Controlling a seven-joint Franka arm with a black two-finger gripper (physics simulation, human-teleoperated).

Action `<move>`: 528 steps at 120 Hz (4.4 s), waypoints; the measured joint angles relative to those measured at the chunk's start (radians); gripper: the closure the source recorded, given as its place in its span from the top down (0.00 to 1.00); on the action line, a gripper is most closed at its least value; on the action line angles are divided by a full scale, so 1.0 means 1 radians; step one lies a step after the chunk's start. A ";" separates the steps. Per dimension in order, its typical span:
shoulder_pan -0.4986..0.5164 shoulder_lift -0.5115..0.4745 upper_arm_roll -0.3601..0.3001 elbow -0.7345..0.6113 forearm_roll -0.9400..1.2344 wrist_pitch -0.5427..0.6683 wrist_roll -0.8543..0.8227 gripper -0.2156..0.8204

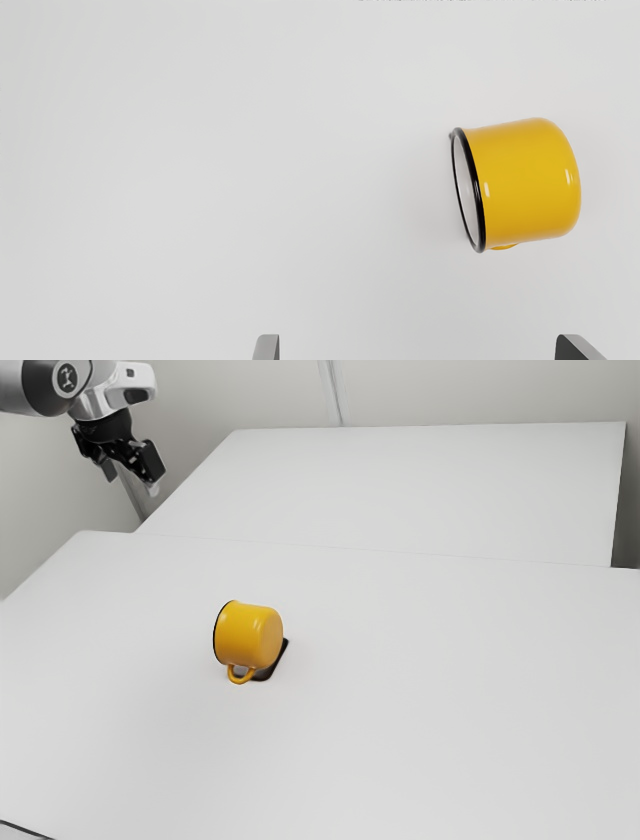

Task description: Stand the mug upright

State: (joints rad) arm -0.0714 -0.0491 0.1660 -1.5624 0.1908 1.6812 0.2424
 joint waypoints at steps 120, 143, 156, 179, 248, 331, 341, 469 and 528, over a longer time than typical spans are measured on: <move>0.252 0.272 0.004 -0.175 -0.704 0.014 -0.024 0.79; 0.299 0.383 0.003 -0.149 -0.827 0.016 0.004 0.79; 0.317 0.428 0.003 -0.131 -0.892 0.015 0.025 0.79; 0.329 0.472 0.000 -0.129 -1.016 0.015 0.073 0.79; 0.315 0.544 -0.012 -0.173 -1.258 -0.003 0.156 0.67; 0.218 0.402 -0.011 -0.146 -0.938 0.050 0.155 0.07; 0.189 0.346 -0.012 -0.149 -0.764 0.083 0.148 0.07; 0.112 0.114 -0.238 -0.684 -0.354 0.764 -0.143 0.06; 0.093 0.061 -0.226 -0.674 -0.373 0.756 -0.140 0.69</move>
State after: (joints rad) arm 0.0212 0.0117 -0.0600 -2.2366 -0.1819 2.4374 0.1025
